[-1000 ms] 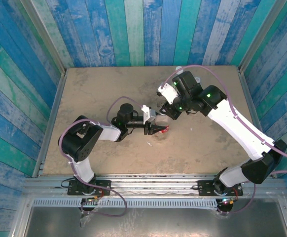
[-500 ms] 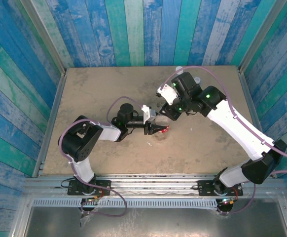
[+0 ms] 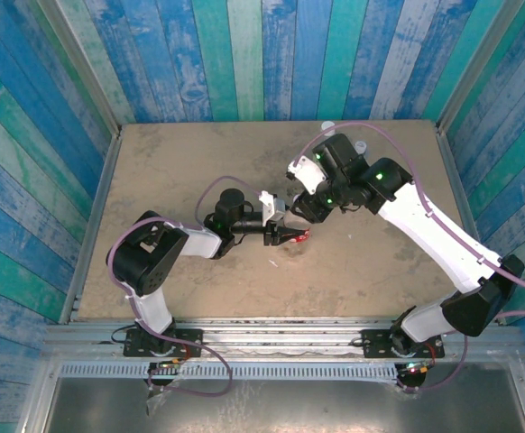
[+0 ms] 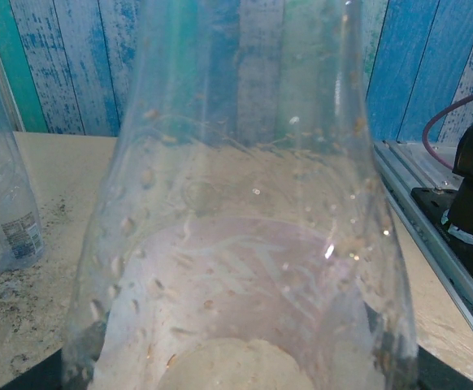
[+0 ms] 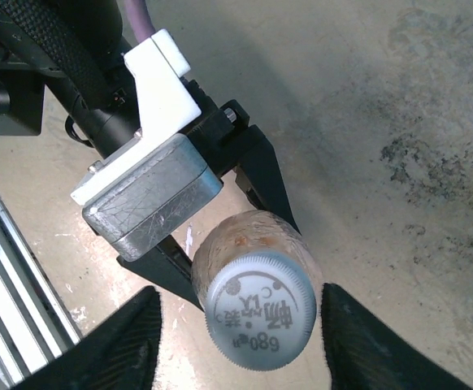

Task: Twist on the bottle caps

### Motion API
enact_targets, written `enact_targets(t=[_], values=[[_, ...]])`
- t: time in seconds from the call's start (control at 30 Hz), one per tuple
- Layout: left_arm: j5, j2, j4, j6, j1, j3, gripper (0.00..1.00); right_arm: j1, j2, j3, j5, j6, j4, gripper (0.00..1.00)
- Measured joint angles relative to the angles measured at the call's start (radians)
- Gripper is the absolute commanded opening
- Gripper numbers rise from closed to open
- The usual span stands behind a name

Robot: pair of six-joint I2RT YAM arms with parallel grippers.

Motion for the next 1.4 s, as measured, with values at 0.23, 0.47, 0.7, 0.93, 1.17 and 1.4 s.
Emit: enact_targets(t=[0.23, 0.47, 0.7, 0.93, 1.17, 1.4], values=[[0.0, 0.0, -0.004, -0.002, 0.0, 0.002, 0.57, 0.002, -0.003, 0.002, 0.001, 0.02, 0.002, 0.72], [0.0, 0.0, -0.005, -0.002, 0.0, 0.003, 0.57, 0.0, -0.043, 0.001, 0.007, 0.057, 0.027, 0.69], [-0.001, 0.0, -0.006, -0.002, 0.0, 0.003, 0.57, 0.0, -0.069, -0.019, 0.011, 0.056, 0.054, 0.67], [-0.001, 0.0, -0.007, -0.002, 0.0, 0.003, 0.57, 0.0, -0.058, -0.023, 0.029, 0.054, 0.054, 0.59], [0.0, 0.0, -0.007, -0.002, 0.0, 0.003, 0.57, 0.0, -0.037, -0.023, 0.037, 0.054, 0.054, 0.53], [-0.001, 0.0, -0.008, -0.002, 0.0, 0.003, 0.57, 0.0, -0.034, -0.023, 0.056, 0.058, 0.054, 0.5]])
